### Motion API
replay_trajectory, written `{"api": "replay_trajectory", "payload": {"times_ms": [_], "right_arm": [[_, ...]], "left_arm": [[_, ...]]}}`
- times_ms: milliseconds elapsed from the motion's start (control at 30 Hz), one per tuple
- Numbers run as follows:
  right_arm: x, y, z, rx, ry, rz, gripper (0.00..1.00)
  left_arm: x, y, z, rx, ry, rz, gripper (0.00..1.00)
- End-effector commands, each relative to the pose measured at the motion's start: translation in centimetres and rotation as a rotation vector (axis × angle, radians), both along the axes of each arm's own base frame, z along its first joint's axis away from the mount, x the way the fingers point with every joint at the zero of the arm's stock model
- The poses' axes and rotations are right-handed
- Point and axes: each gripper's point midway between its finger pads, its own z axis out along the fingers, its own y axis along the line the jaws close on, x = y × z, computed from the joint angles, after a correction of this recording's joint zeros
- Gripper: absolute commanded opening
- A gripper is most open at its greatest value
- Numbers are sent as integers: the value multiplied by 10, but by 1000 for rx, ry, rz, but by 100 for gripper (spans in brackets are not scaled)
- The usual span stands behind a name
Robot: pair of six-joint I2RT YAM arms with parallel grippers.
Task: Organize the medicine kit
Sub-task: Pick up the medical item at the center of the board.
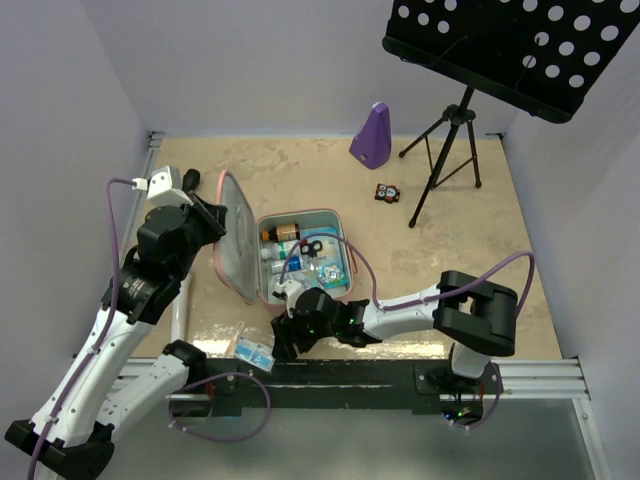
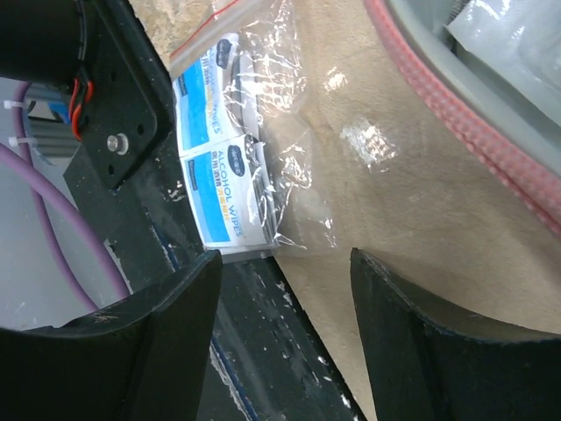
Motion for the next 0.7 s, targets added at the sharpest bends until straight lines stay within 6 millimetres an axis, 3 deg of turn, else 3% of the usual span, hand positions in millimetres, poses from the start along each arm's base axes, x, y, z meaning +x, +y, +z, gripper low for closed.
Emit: {"api": "replay_trajectory", "payload": {"times_ms": [0, 333, 533, 667], "right_arm": [[6, 9, 6, 45, 28, -6, 64], [10, 18, -3, 32, 37, 13, 57], [12, 18, -6, 17, 34, 3, 35], [15, 15, 6, 29, 17, -13, 19]], "left_arm": [[4, 4, 18, -7, -72, 20, 0], [6, 5, 13, 7, -64, 26, 0], [6, 6, 13, 12, -62, 31, 0], [7, 6, 13, 12, -62, 31, 0]]}}
